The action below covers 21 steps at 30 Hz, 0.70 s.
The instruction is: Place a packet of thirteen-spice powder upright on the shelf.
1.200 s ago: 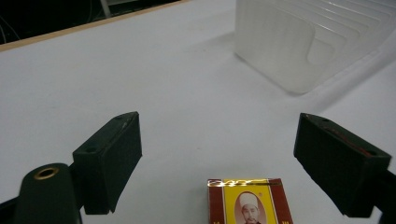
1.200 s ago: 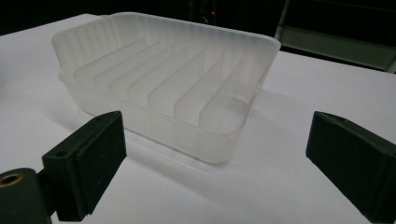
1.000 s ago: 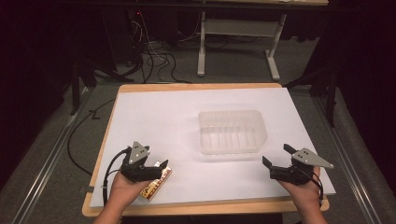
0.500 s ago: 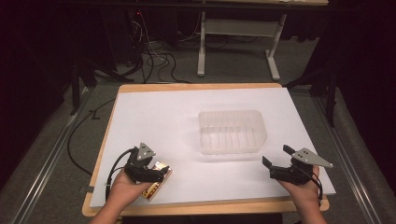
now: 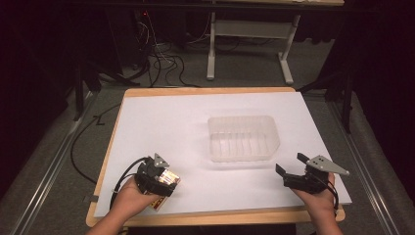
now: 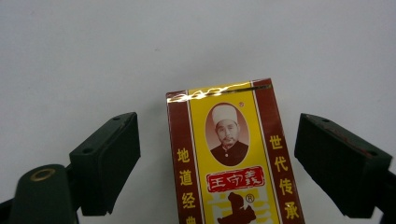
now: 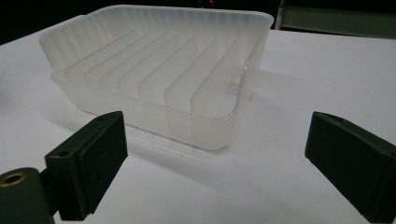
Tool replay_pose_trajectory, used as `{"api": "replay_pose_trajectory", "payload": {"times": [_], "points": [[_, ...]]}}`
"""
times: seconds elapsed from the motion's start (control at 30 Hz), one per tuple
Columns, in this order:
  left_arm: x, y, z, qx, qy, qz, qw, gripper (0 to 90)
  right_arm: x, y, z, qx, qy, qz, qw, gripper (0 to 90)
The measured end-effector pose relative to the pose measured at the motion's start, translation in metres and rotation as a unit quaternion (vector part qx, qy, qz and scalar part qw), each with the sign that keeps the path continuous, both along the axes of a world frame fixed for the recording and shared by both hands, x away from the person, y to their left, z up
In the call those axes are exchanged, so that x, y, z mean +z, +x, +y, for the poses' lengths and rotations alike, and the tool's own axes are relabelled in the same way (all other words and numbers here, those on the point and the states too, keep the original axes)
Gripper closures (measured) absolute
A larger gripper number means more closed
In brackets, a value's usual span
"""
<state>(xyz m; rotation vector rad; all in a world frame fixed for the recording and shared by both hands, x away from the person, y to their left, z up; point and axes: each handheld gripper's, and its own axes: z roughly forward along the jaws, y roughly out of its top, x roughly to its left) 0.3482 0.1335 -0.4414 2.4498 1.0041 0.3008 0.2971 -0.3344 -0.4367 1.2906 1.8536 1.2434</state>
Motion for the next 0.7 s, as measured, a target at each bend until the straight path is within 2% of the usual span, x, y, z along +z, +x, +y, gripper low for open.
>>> {"api": "replay_pose_trajectory", "payload": {"times": [0.13,0.3,0.53,0.7], "points": [[0.001,0.004,-0.003,-0.006,0.017,0.033,0.9993,14.6,-0.001,0.001,-0.002,-0.003,0.002,0.003,1.0,6.5],[-0.001,0.006,-0.007,-0.01,0.038,0.063,0.9972,14.6,-0.002,0.001,-0.005,-0.009,0.009,0.008,0.9999,7.1],[-0.002,0.008,-0.008,-0.012,0.073,0.092,0.993,15.4,-0.003,0.001,-0.008,-0.012,0.022,0.013,0.9996,7.9],[-0.004,0.008,-0.011,-0.016,0.088,0.107,0.9902,16.2,-0.003,0.001,-0.008,-0.014,0.024,0.013,0.9995,8.3]]}}
